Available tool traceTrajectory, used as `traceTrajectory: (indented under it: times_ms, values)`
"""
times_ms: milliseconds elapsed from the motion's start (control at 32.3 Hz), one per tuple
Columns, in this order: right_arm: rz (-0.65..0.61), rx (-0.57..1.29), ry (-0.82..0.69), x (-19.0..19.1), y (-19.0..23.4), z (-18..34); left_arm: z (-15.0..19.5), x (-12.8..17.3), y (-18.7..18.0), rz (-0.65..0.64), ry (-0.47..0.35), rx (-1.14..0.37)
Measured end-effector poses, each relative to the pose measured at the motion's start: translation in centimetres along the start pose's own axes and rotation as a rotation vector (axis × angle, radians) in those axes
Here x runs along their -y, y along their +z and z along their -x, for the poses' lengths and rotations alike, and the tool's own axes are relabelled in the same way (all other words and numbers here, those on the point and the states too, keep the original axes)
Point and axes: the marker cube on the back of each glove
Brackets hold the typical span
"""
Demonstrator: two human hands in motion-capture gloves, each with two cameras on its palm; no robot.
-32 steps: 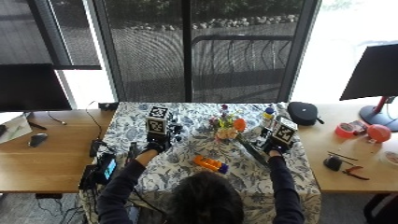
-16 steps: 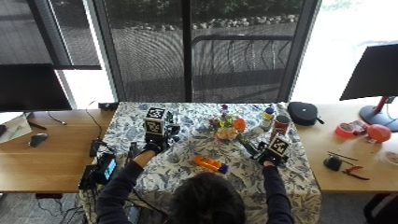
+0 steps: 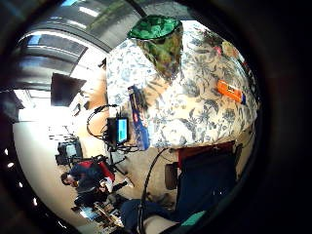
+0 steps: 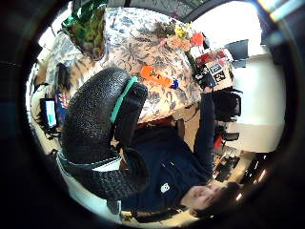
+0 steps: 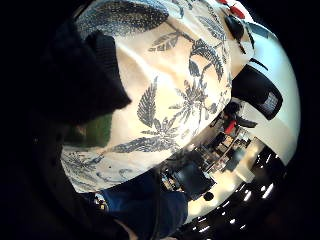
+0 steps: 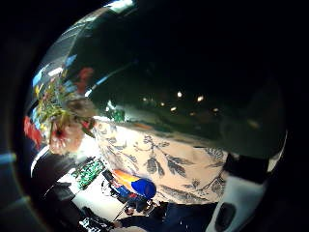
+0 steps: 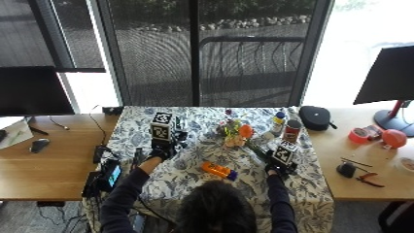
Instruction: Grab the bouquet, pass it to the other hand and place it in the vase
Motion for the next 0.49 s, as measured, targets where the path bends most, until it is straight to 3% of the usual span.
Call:
traceTrajectory:
  times_ms: [278,495]
  values:
    - [-0.022,0.109,0.033,-0.6,0.0,0.0,0.5,0.3,0.0,-0.009,-0.008,-0.004]
    - [-0.322,0.515,-0.213,-0.1,-3.3,2.4,-0.2,0.4,-0.1,-0.003,0.007,-0.022]
